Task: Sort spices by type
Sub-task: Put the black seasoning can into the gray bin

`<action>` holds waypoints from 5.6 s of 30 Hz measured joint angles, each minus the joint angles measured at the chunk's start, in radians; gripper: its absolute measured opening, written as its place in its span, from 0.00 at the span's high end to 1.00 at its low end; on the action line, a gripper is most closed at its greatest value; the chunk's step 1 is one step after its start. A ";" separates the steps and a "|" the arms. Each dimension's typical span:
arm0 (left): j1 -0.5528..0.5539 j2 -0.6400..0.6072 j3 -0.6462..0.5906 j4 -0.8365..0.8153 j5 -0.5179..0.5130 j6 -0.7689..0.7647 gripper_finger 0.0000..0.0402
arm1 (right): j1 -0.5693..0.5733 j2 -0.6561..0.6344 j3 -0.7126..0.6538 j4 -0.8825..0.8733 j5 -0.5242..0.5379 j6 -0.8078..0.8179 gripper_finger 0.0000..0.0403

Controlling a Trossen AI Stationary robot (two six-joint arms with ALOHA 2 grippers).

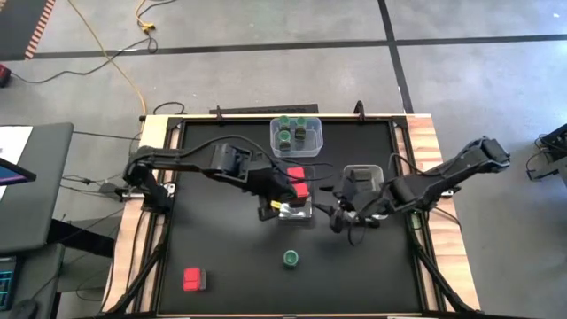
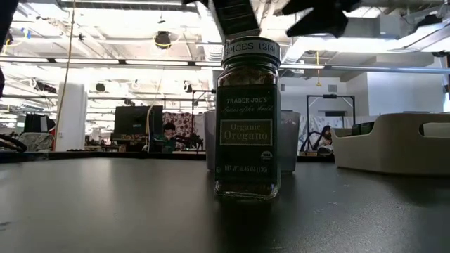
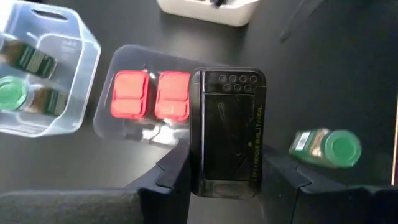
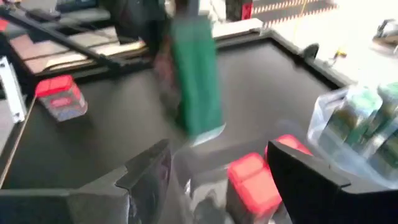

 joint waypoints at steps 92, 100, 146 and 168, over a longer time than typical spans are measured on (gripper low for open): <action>0.009 -0.047 0.033 0.022 -0.060 0.049 0.38 | -0.270 -0.159 0.001 0.025 -0.433 -0.245 0.65; -0.112 -0.212 -0.087 -0.076 -0.409 -0.110 0.38 | -0.208 -0.314 -0.004 -0.244 -0.233 -0.147 0.62; -0.058 -0.233 -0.891 1.718 -0.112 0.113 0.38 | -0.184 -0.167 -0.143 0.667 -0.452 -0.261 0.63; -0.038 -0.234 -0.885 1.684 -0.109 0.158 0.72 | -0.216 -0.125 -0.143 0.719 -0.455 -0.269 0.63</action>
